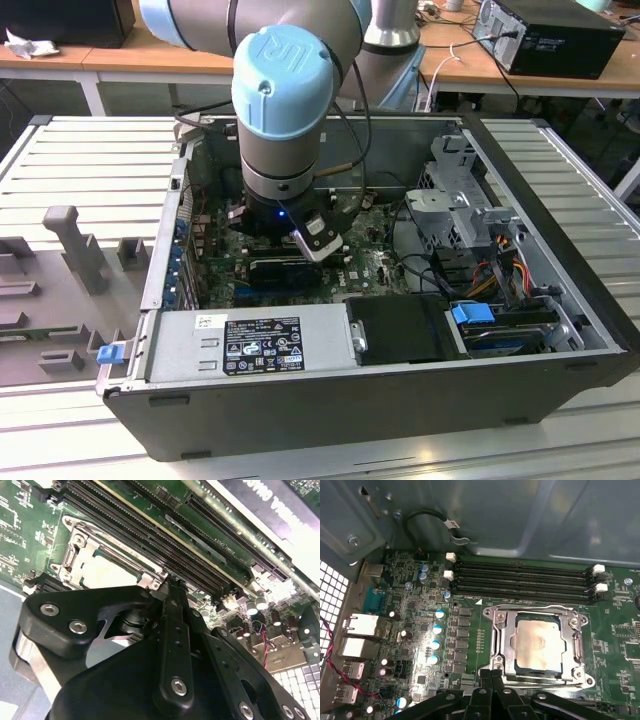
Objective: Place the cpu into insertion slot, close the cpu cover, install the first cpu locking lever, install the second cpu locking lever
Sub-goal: 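Install the second cpu locking lever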
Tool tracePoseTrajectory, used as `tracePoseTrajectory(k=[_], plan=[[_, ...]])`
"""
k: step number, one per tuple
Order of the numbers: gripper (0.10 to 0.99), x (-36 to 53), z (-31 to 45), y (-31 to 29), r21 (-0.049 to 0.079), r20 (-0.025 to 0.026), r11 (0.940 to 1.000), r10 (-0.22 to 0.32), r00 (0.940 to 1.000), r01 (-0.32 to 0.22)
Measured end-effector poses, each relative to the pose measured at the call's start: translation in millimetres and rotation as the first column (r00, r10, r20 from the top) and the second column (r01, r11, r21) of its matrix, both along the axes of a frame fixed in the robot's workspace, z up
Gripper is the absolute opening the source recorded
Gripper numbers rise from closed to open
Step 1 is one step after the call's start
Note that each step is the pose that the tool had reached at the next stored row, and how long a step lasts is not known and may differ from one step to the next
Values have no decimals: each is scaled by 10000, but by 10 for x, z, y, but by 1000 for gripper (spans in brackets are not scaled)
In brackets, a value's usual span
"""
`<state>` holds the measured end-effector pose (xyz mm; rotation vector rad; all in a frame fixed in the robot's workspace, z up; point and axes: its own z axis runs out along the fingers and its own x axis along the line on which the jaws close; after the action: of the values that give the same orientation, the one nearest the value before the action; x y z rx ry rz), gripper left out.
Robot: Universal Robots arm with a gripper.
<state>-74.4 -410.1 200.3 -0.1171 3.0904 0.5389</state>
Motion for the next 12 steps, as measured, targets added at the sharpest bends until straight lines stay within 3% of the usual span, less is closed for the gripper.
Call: tracePoseTrajectory(k=[3,8,10,12], plan=[[106,-14,-55,3,80,-1,10000,1,10000,-1],[106,-28,-85,28,253,-1,9997,-1,10000,1],[106,-31,-77,28,263,-2,9997,2,10000,-2],[106,-32,0,29,265,-2,9996,0,10000,0]])
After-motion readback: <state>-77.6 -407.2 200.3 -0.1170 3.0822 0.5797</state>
